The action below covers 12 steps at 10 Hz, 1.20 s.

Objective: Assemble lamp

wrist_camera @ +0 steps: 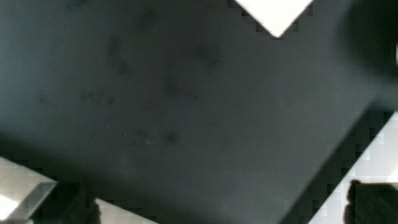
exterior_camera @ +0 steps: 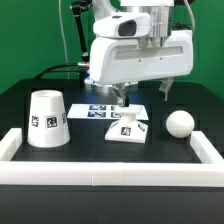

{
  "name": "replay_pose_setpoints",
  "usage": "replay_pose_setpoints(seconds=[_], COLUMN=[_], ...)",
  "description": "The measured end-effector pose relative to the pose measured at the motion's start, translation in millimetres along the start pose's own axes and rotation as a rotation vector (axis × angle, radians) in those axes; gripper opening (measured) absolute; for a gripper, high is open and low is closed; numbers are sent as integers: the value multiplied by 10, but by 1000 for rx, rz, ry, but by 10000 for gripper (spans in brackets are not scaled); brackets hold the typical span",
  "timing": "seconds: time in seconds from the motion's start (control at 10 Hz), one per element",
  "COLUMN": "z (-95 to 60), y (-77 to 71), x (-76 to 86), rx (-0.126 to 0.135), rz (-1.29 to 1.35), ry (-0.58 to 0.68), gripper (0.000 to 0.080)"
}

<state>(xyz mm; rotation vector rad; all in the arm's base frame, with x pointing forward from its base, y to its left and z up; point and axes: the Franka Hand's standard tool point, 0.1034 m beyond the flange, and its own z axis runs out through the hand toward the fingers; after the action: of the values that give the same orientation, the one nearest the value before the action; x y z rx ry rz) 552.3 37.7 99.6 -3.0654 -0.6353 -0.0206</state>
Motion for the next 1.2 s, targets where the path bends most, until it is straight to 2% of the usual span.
replay_pose_setpoints(seconds=[0.3,0.6,0.8,1.2], z=[8,39,83,84], y=[-22,-36,-14,-89], x=[-3,-324,-459,-416], rx=[10,7,20,44], rz=[192,469,612,773], ry=[1,-17,-24,-23], gripper=[700,700,700,700])
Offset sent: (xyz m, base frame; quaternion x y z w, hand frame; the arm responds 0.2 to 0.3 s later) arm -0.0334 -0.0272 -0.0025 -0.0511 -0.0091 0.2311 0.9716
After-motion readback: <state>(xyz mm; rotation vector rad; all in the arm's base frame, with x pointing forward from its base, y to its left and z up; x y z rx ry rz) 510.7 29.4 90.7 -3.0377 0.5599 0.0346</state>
